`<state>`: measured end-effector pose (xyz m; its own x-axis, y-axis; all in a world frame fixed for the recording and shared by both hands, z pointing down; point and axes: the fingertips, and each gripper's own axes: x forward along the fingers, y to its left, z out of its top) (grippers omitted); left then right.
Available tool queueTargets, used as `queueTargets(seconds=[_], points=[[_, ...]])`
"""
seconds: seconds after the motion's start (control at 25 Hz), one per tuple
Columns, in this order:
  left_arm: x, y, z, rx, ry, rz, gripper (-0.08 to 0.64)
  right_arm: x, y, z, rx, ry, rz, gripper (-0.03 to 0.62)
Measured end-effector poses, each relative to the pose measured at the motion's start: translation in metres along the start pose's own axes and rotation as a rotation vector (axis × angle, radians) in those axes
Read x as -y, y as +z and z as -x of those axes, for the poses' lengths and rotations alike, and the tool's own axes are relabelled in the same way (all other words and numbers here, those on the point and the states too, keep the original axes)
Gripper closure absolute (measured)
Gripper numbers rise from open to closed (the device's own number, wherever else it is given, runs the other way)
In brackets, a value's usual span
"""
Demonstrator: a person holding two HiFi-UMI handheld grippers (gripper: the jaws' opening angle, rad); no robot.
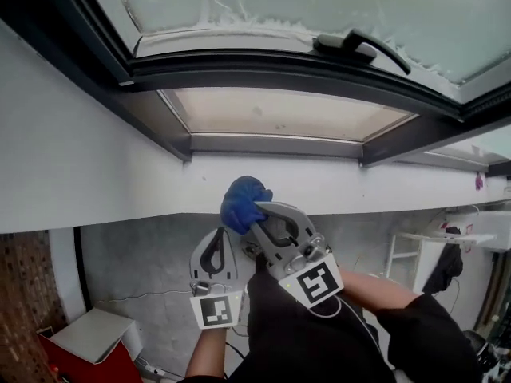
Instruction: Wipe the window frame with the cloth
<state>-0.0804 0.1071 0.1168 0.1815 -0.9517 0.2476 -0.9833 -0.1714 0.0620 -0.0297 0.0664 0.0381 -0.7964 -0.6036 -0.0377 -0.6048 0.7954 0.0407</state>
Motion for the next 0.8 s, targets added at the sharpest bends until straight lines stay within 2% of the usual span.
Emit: queueTargets(seconds=[0.16, 0.28, 0.52, 0.8], points=[[0.044, 0.011, -0.011, -0.005, -0.059, -0.029, 0.555, 0.041, 0.010, 0.051, 0.013, -0.117, -0.007, 0.571], [0.085, 0.023, -0.018, 0.028, -0.094, -0.061, 0.555, 0.063, 0.015, 0.096, 0.017, -0.177, -0.013, 0.571], [0.187, 0.036, -0.018, 0.082, -0.097, -0.062, 0.555, 0.104, 0.018, 0.200, 0.007, -0.206, -0.023, 0.569], [0.325, 0.042, 0.002, 0.104, -0.116, -0.102, 0.555, 0.156, 0.030, 0.340, 0.050, -0.257, -0.016, 0.571]])
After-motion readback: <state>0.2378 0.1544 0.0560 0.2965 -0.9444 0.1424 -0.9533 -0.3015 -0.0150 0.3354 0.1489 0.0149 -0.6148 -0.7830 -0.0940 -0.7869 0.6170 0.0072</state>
